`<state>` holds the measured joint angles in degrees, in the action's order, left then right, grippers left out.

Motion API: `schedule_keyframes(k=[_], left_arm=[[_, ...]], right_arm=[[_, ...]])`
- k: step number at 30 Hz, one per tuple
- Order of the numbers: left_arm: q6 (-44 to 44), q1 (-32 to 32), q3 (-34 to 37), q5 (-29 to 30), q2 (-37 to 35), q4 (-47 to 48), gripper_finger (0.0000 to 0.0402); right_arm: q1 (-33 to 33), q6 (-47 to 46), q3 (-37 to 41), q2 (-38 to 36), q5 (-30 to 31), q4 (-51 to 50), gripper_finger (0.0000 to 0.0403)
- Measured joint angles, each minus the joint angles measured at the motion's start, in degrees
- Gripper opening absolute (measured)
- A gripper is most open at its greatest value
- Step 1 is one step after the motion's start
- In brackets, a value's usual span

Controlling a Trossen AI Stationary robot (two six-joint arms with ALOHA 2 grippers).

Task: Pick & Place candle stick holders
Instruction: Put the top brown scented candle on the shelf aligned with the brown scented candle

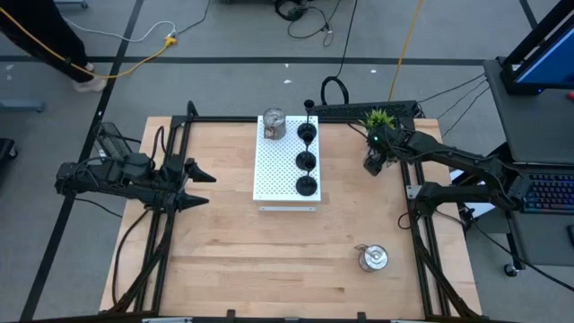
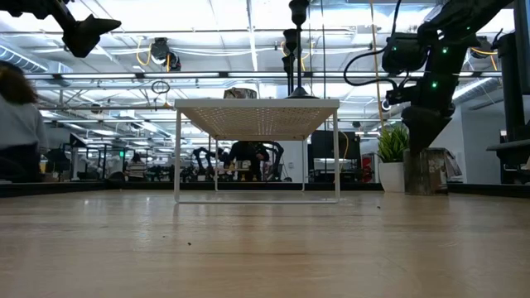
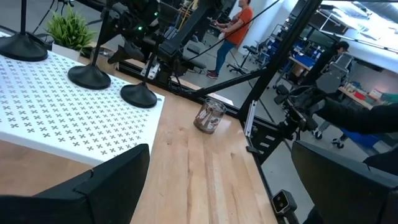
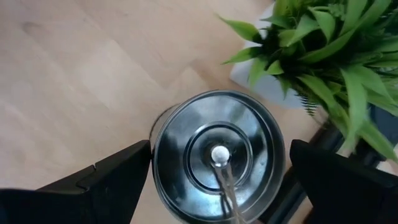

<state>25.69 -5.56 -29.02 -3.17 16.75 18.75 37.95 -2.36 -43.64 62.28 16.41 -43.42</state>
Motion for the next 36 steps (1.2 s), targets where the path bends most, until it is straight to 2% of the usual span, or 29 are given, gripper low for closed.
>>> schedule_keyframes(k=[9, 13, 17, 22, 27, 30, 36], left_arm=[[0.12, 0.02, 0.0, 0.02, 0.0, -0.33, 0.0399], [0.11, 0.02, 0.0, -0.18, 0.0, -0.46, 0.0399], [0.22, 0.01, 0.0, -2.3, 0.02, -0.86, 0.0399], [0.24, 0.02, 0.0, -3.35, 0.07, -1.66, 0.0399], [0.11, 0.02, 0.0, -3.44, 0.09, -1.95, 0.0399], [0.09, 0.02, 0.0, -4.16, 0.09, -1.95, 0.0399], [0.05, 0.0, 0.0, -4.38, 0.09, -1.93, 0.0399]], right_arm=[[0.0, 0.01, 0.0, 0.0, -0.49, -0.13, 0.0375], [0.24, 1.5, 0.0, 0.0, -6.96, -0.08, 0.0375], [0.24, 1.71, 0.0, 0.15, -8.05, -0.07, 0.0375], [0.22, 2.86, 0.0, 0.13, -13.54, 0.12, 0.0375], [0.24, 3.12, -0.07, 0.11, -16.25, 0.31, 0.0375], [0.24, 3.14, -0.13, 0.07, -20.12, 0.69, 0.0375], [-0.42, 0.36, -0.2, 0.03, -31.71, 1.51, 0.0375]])
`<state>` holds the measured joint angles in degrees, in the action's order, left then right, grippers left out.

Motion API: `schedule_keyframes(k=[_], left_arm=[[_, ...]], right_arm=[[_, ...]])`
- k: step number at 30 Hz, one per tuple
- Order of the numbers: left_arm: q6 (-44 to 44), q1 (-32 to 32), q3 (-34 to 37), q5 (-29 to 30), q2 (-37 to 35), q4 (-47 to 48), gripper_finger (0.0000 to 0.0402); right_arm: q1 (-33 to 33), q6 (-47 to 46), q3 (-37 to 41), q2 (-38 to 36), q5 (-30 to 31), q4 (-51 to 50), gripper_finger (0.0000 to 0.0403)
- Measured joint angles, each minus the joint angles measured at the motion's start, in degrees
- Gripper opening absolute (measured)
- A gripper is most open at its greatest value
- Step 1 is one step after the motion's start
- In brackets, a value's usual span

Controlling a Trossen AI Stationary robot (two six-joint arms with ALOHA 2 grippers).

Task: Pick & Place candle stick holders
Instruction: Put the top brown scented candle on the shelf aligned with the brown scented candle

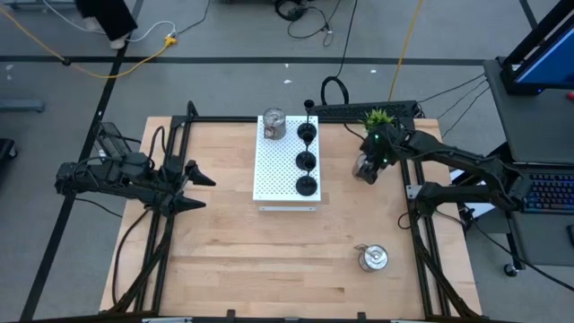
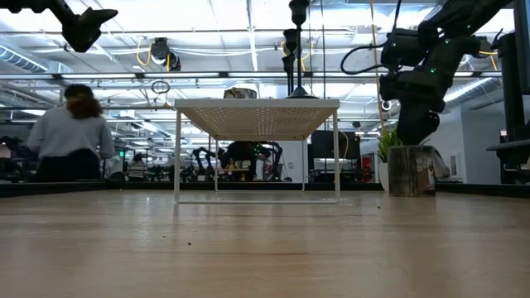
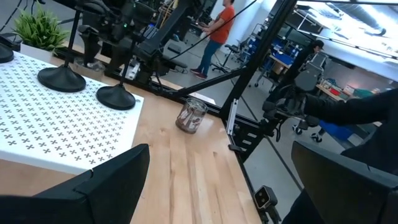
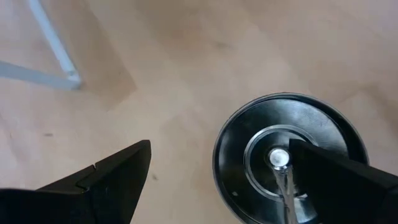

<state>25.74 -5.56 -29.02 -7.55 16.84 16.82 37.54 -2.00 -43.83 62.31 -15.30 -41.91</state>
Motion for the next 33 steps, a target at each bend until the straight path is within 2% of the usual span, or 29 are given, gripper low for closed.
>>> schedule_keyframes(k=[4, 11, 19, 25, 33], left_arm=[[-0.07, 0.02, 0.0, 0.0, 0.0, 0.0, 0.0399], [-0.01, 0.02, 0.0, 0.01, 0.02, 0.02, 0.0399], [0.22, 0.02, 0.0, 0.02, 0.02, 0.02, 0.0399], [0.28, 0.0, 0.0, 0.02, 0.02, 0.03, 0.0399], [0.41, 0.01, 0.0, 0.02, 0.02, 0.02, 0.0399]], right_arm=[[-1.42, -0.53, 0.13, -0.79, 0.3, 0.13, 0.0375], [-4.92, -2.2, 0.31, -4.36, 4.79, -0.77, 0.0375], [-6.91, -4.02, 0.31, -9.47, 4.96, -1.04, 0.0375], [-6.88, -3.31, 0.31, -11.71, 12.49, -1.08, 0.0375], [-6.82, -1.38, 0.28, -12.2, 7.57, -1.01, 0.0376]])
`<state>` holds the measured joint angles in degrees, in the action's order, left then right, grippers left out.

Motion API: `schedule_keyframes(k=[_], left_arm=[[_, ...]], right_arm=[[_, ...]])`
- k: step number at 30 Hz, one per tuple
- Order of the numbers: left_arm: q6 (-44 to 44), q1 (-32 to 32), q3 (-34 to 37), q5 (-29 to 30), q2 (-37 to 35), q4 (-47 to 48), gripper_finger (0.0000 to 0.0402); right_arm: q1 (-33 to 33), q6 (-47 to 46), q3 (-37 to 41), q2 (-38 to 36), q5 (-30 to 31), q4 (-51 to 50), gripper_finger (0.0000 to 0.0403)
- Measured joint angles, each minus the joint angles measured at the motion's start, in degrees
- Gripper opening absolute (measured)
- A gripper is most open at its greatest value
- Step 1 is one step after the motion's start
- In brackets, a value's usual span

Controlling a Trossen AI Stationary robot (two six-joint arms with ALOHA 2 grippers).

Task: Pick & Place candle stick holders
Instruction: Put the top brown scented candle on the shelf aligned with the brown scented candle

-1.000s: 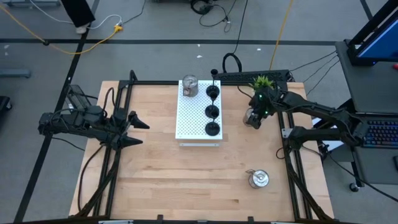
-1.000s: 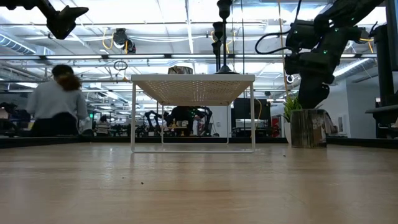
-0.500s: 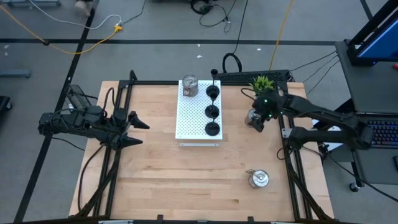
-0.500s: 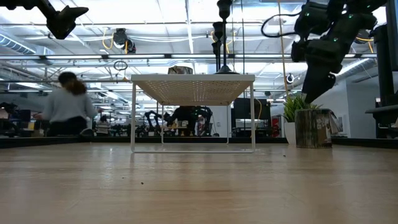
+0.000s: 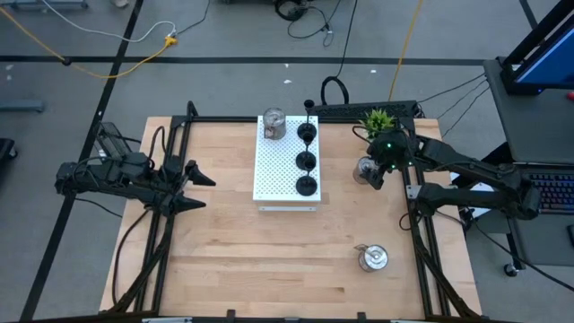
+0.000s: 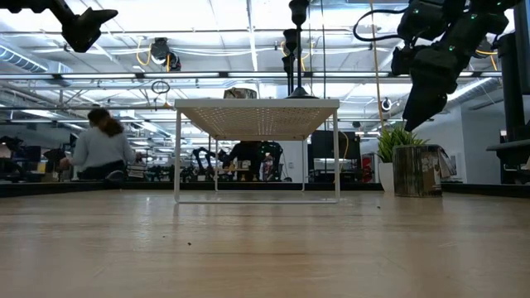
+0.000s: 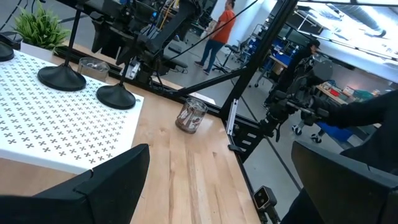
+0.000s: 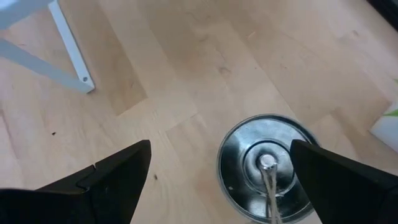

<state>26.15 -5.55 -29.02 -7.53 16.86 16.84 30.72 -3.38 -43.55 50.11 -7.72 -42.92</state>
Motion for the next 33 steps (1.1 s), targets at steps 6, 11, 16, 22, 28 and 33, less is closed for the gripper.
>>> schedule_keyframes(k=[6, 11, 16, 22, 28, 33], left_arm=[[0.07, -0.01, 0.0, -0.02, 0.0, 0.0, 0.0399], [0.59, -0.01, 0.0, -0.04, 0.0, 0.01, 0.0399], [2.42, 0.01, 0.0, -0.13, 0.0, 0.02, 0.0399], [4.22, 0.01, 0.0, -0.19, 0.0, 0.02, 0.0399], [5.74, 0.01, 0.0, -0.2, 0.0, 0.02, 0.0399], [5.74, -0.01, 0.0, -0.17, 0.0, 0.02, 0.0399]], right_arm=[[0.02, 0.05, 0.0, 0.0, 0.0, -0.02, 0.0396], [0.02, 0.08, -0.01, 0.09, 0.08, -0.2, 0.0399], [0.02, -0.06, -0.07, 0.09, 0.51, -0.18, 0.0399], [0.02, -1.81, -0.09, 0.09, 5.85, -0.69, 0.0399], [0.02, -2.7, -0.09, 0.97, 7.43, -0.95, 0.0399], [0.02, -3.7, -0.09, 3.37, 10.18, -1.38, 0.04]])
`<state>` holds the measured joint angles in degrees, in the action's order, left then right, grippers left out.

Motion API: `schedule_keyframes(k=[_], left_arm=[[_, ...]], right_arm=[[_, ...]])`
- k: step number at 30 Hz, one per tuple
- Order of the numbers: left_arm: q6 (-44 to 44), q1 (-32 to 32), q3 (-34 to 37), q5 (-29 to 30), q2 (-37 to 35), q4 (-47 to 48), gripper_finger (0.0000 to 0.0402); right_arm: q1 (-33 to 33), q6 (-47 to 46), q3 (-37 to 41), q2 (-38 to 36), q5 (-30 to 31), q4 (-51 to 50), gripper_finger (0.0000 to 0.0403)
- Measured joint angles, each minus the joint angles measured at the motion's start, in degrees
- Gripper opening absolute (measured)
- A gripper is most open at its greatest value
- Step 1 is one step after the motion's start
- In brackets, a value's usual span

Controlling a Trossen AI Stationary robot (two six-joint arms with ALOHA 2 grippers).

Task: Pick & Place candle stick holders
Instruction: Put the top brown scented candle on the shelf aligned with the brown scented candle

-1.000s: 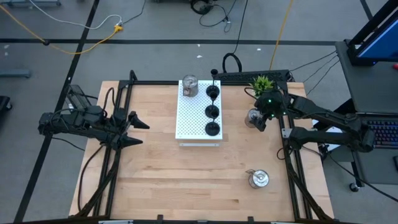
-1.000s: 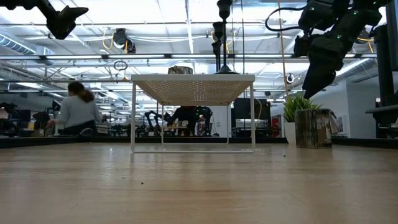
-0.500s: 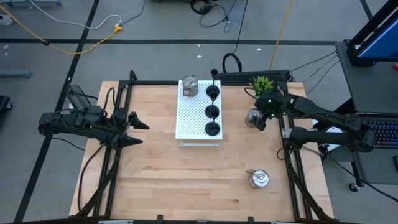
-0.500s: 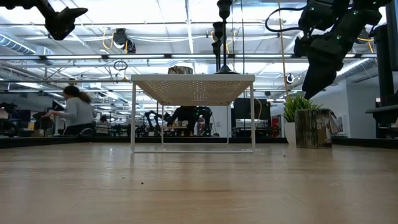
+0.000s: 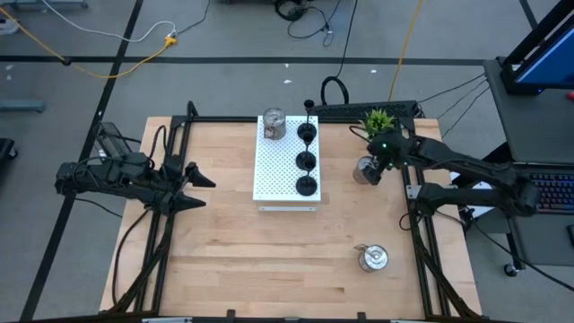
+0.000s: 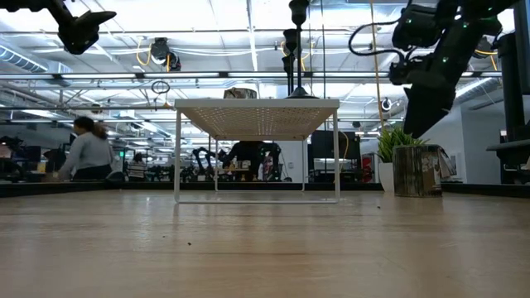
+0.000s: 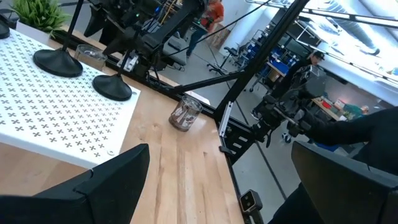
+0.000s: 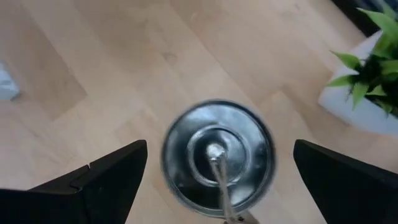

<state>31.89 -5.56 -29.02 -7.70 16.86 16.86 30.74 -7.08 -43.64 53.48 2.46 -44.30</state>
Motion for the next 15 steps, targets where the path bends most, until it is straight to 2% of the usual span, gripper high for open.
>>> schedule_keyframes(k=[15], left_arm=[[0.16, 0.02, 0.0, 0.0, 0.0, -0.02, 0.0399]], right_arm=[[0.02, -0.64, 0.0, 4.25, 0.44, -0.14, 0.04]])
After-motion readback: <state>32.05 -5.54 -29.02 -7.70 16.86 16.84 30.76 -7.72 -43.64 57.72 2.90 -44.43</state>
